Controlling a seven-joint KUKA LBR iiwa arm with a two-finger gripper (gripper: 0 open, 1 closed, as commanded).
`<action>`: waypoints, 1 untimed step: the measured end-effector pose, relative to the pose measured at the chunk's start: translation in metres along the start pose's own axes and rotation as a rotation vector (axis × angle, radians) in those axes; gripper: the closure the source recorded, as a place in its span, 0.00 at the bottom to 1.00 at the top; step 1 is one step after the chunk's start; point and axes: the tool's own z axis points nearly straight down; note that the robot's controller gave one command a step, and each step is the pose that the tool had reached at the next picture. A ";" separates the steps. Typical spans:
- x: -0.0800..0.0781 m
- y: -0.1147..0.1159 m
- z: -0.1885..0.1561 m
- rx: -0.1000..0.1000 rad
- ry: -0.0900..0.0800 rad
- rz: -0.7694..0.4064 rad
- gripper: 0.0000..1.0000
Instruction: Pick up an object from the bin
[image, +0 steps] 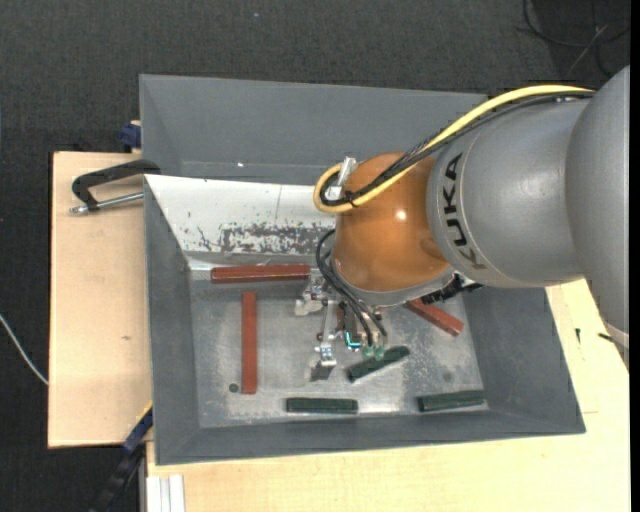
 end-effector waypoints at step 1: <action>-0.002 0.000 -0.004 -0.001 -0.008 0.002 0.00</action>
Offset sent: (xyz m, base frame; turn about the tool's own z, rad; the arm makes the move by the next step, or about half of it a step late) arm -0.0178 -0.0696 -0.0710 0.0386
